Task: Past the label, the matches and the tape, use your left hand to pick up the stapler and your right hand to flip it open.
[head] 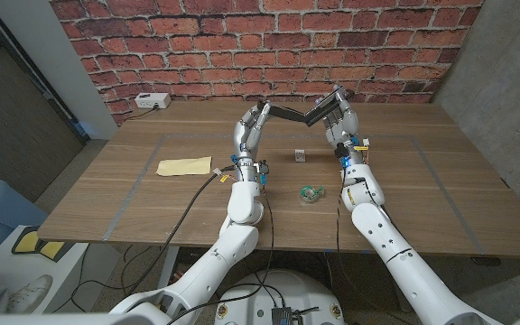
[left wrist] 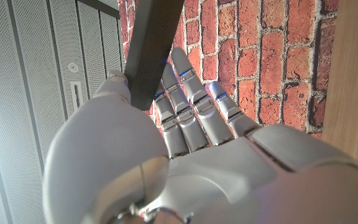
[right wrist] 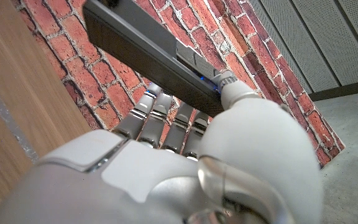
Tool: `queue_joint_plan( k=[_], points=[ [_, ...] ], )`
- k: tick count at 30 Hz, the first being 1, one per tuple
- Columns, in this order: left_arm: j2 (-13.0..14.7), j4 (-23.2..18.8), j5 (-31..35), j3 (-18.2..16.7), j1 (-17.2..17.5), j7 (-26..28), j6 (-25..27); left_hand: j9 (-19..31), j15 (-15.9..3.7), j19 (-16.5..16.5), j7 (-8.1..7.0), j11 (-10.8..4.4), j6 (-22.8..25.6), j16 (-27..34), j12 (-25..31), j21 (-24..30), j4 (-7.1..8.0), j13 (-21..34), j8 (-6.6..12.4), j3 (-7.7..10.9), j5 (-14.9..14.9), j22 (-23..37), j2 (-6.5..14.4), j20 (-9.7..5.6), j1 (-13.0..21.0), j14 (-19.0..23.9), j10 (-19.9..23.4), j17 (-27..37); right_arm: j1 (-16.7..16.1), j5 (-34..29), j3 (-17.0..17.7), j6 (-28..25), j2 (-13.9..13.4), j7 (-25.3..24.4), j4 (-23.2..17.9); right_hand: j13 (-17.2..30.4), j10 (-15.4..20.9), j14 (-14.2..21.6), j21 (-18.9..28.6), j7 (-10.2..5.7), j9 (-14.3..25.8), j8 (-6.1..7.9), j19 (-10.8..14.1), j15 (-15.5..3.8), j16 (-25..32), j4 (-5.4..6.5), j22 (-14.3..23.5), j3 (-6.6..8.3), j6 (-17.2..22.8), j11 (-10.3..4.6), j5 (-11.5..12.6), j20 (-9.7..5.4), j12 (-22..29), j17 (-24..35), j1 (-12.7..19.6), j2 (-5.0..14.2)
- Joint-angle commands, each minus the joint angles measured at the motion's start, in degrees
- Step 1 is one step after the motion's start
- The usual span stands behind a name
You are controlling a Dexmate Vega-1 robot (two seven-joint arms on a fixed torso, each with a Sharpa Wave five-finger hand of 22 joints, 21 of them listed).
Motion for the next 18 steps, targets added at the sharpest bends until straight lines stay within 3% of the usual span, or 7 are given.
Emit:
queue_joint_plan(
  k=[1, 9, 18],
  points=[
    [-0.2, 1.0, 0.9, -0.2, -0.5, 0.2, -0.5, 0.2, -4.02, 0.7, -0.93, -0.59, 1.4, 0.0, -0.1, -0.2, -5.76, 0.3, 0.28, 6.24, 0.5, 0.1, 8.0, -0.35, 7.8, 0.0, 0.9, 0.0, -0.9, 5.4, 0.4, -3.9, 0.4, 2.0, -2.8, 0.1, 3.7, 0.5, 0.3, -1.93, 0.2, 0.08, 0.1, -10.45, -0.2, 0.77, 0.2, 1.32, 1.4, -4.11, 0.3, -0.98, 0.0, 0.2, 4.2, 4.43],
    [-0.9, 1.8, 0.3, -0.3, -0.6, 0.2, -1.4, 0.0, -3.99, 0.7, -1.18, -0.54, 1.6, -0.4, -0.7, -0.3, -5.73, -0.3, 0.25, 6.19, 0.6, 0.1, 7.9, -0.29, 7.7, -0.3, 0.8, -0.2, -0.8, 8.3, 0.6, -6.0, 1.3, 1.8, -3.0, -0.5, 3.8, -0.1, 1.1, -2.31, 0.3, 0.56, 0.7, -10.49, -1.4, 0.54, 0.0, 2.03, 1.9, -3.89, 0.0, -2.74, -0.2, 0.4, 4.6, 4.29],
    [-1.7, 2.2, -0.5, -0.6, -0.2, 0.0, -2.9, 0.0, -4.03, 0.8, -1.20, -0.52, 1.3, -0.5, -0.8, -0.4, -5.71, -0.3, 0.14, 6.16, 0.6, 0.1, 7.9, -0.29, 7.6, -0.4, 1.2, -0.4, -1.4, 12.1, 1.5, -8.6, 2.0, 1.4, -3.7, -3.2, 4.9, 0.2, 1.7, -2.93, -0.3, 1.41, 0.3, -10.54, -2.0, -0.39, -0.4, 1.35, 4.3, -3.94, -0.3, -3.59, -1.9, 0.6, 4.6, 3.56]
  ],
)
